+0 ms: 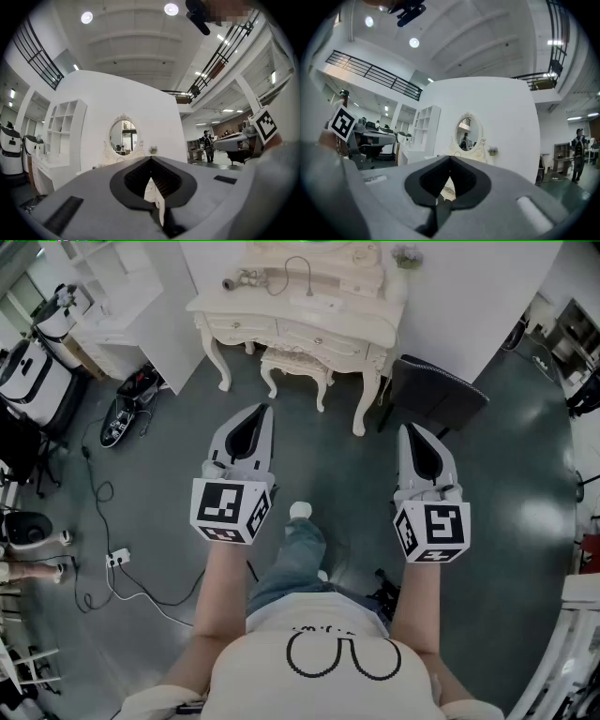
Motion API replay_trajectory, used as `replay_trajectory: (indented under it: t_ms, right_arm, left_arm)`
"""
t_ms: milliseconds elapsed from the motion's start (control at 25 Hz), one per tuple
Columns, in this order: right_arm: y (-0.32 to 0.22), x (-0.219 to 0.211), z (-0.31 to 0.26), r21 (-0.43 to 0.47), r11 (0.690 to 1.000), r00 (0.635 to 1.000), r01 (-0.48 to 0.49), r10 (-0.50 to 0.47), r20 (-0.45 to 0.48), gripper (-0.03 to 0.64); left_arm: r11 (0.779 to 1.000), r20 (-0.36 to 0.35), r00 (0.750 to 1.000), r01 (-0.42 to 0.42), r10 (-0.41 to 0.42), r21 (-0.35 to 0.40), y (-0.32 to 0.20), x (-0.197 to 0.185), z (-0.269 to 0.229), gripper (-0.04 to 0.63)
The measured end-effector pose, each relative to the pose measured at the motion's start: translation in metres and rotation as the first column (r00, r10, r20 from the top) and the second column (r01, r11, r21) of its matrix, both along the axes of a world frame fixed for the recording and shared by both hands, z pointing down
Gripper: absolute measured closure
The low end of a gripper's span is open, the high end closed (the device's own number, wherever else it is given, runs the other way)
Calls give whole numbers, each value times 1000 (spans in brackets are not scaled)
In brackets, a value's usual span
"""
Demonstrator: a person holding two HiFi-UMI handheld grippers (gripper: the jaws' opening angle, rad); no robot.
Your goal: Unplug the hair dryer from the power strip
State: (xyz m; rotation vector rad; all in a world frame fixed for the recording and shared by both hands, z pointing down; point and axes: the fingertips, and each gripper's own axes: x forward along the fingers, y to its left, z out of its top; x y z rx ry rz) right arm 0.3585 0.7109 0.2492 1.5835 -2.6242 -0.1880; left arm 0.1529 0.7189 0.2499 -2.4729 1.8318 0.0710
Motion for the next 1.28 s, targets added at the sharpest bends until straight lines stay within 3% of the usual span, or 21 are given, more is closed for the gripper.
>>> replay_trajectory:
  t_ms: [200,560,960,1280]
  right_arm:
    - [-41,-20,1,17,1000,997,3,-4,79,617]
    - [-161,-91,12,-11,997,997,74,-74,8,617]
    - [-296,-144,7,-1,999,998,51,-52,-19,615]
    - [-369,-170,15,-17,998,997,65,-65,-49,615]
  left_arm:
    - [1000,-24,1000,13,-13,-4,-39,-27,11,597]
    - [999,-30,998,49,-50,-16,-154,-85,24,598]
    - [1000,-33,999,-20,20,-10,-300,-132,17,597]
    - [999,-50,998,-38,36,-34,-377,-152,30,598]
